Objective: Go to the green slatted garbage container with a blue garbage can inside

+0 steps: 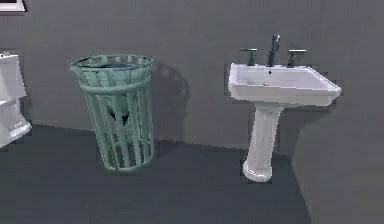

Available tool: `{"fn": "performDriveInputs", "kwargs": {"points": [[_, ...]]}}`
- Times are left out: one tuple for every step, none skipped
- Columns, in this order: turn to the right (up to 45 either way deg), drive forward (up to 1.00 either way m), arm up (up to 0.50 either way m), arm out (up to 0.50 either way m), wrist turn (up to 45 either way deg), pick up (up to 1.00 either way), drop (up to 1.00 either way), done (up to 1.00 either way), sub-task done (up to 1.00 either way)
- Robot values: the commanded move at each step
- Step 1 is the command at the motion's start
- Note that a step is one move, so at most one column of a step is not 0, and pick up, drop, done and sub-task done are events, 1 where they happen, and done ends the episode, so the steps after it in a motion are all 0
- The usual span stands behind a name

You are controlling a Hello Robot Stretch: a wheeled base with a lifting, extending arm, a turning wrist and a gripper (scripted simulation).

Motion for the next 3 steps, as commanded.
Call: {"fn": "performDriveInputs", "kwargs": {"points": [[0.0, 0.95, 0.0, 0.0, 0.0, 0.0, 0.0, 0.0, 0.0], [-36.0, 0.0, 0.0, 0.0, 0.0, 0.0, 0.0, 0.0, 0.0], [0.0, 0.0, 0.0, 0.0, 0.0, 0.0, 0.0, 1.0, 0.0]]}}
